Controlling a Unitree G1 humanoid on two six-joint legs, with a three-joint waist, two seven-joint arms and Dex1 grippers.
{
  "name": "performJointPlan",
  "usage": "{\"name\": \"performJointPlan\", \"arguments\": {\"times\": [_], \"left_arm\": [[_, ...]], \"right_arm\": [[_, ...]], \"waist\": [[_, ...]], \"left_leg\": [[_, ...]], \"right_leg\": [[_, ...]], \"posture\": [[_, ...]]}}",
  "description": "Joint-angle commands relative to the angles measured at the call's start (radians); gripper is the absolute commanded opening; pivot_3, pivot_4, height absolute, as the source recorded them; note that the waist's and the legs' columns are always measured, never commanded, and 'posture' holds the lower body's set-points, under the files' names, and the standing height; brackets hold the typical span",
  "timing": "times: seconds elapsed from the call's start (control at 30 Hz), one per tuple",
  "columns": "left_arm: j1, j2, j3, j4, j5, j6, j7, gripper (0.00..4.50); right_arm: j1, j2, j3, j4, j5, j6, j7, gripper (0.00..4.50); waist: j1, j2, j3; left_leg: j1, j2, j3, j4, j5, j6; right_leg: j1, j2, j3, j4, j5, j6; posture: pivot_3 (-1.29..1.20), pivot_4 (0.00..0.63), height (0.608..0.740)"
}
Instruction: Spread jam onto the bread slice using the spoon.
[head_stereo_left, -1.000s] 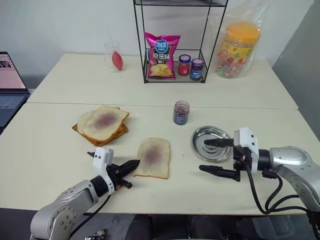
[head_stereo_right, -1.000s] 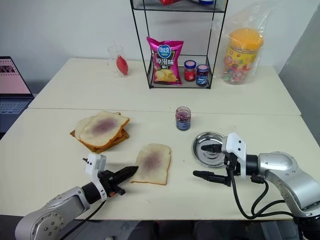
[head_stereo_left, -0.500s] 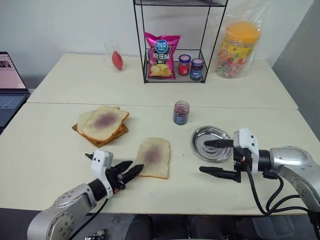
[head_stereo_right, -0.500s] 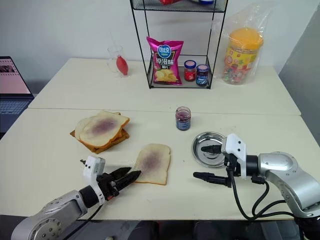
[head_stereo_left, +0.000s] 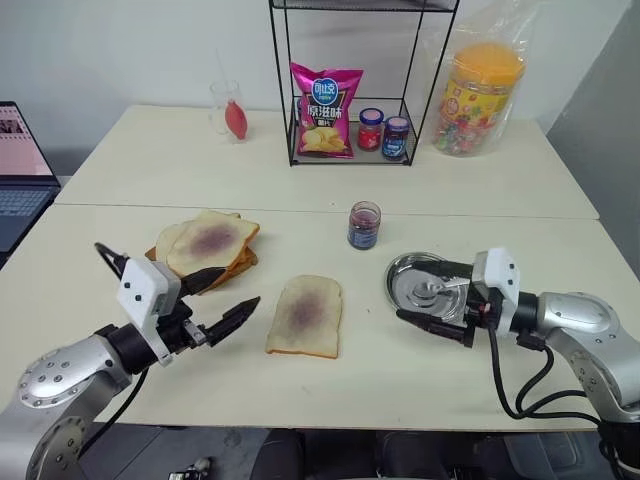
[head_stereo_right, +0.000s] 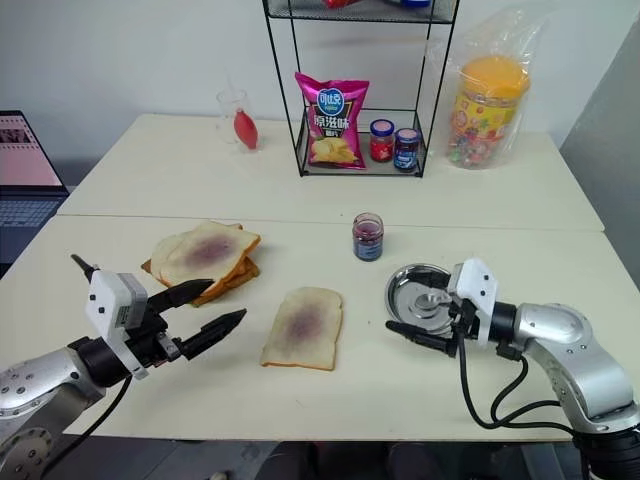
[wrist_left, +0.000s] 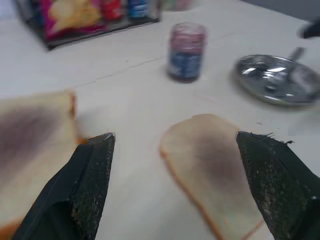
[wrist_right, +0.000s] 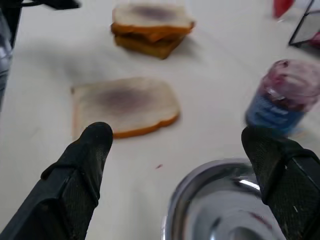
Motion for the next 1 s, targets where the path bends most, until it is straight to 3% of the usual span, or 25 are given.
{"name": "performJointPlan", "arguments": {"times": [0.03,0.4,0.63,0.8,1.0], "left_arm": [[-0.083,0.039,-0.005,-0.074,-0.083,0.02,-0.026,4.48],[-0.201,0.072,-0.147,-0.103,-0.141,0.086,-0.044,4.48],[-0.215,0.082,-0.185,-0.11,-0.143,0.088,-0.092,4.48],[-0.201,0.101,-0.223,-0.112,-0.067,0.051,-0.131,4.48],[-0.214,0.093,-0.244,-0.107,-0.047,0.043,-0.137,4.48]], "right_arm": [[0.013,0.055,-0.087,0.037,-0.036,-0.099,-0.097,4.5],[0.127,0.241,-0.314,0.085,0.04,0.05,-0.44,4.5],[0.138,0.289,-0.344,0.086,0.204,0.225,-0.477,4.5],[0.115,0.306,-0.354,0.122,0.318,0.315,-0.479,4.5],[0.08,0.318,-0.355,0.171,0.366,0.356,-0.485,4.5]], "waist": [[0.001,0.001,0.0],[-0.004,0.003,0.002],[-0.006,0.005,0.003],[-0.008,0.006,0.003],[-0.01,0.006,0.003]], "left_leg": [[0.0,0.0,-0.001,0.0,0.0,0.0],[0.0,0.0,0.0,0.0,0.0,0.0],[0.001,0.0,0.001,0.0,0.0,0.0],[0.001,0.0,0.002,0.0,0.0,0.0],[0.001,0.0,0.002,0.0,0.0,0.0]], "right_leg": [[0.0,0.0,0.0,0.0,0.0,0.0],[-0.001,0.001,0.002,0.002,0.001,-0.003],[-0.001,0.001,0.003,0.003,0.0,-0.001],[-0.001,0.001,0.003,0.003,0.0,0.0],[-0.001,0.001,0.003,0.003,-0.001,0.0]], "posture": [[0.0,0.15,0.74],[0.0,0.15,0.74],[0.0,0.15,0.74],[0.0,0.15,0.74],[0.0,0.15,0.74]]}}
